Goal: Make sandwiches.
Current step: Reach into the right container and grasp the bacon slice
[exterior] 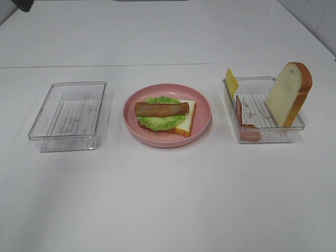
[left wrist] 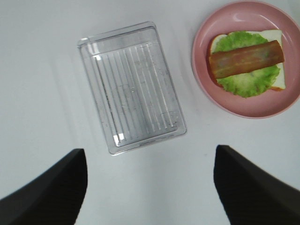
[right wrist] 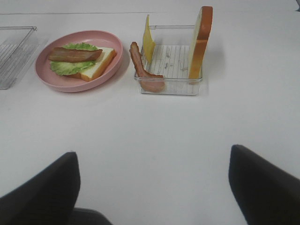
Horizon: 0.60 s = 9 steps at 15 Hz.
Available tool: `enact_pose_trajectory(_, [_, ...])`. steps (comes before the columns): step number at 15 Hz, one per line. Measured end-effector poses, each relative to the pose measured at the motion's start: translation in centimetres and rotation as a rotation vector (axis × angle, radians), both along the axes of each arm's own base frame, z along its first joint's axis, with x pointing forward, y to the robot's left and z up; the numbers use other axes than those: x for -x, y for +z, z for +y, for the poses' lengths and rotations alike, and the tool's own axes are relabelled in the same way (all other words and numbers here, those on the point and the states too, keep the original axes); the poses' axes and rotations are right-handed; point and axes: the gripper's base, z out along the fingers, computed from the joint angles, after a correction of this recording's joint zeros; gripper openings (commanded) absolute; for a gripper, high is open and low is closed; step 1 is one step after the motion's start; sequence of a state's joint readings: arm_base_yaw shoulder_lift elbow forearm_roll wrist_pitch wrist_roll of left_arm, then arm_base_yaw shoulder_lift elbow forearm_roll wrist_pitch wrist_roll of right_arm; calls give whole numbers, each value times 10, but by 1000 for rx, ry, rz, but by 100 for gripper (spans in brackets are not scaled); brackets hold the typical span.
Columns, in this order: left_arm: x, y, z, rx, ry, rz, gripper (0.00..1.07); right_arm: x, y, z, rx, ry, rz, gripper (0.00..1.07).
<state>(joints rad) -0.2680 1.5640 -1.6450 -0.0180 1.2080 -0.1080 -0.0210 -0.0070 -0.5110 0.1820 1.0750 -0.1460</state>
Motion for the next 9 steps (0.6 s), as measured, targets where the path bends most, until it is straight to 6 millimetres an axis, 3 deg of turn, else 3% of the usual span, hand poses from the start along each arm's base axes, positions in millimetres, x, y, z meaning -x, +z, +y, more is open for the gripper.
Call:
enact_pose_trajectory(2, [41,13,13,-4,9,-39,72,0,0,0,0,0,0,81])
enact_pose_trajectory(4, [68,12,21,-8,12,-41,72,0,0,0,0,0,0,81])
enact_pose_trajectory(7, [125,-10,37,-20,13,-14,72,0,0,0,0,0,0,81])
enact_pose_trajectory(8, [158,-20,46,-17,14,-23,72,0,0,0,0,0,0,81])
enact_pose_trajectory(9, [176,-29,51,-15,14,-31,72,0,0,0,0,0,0,81])
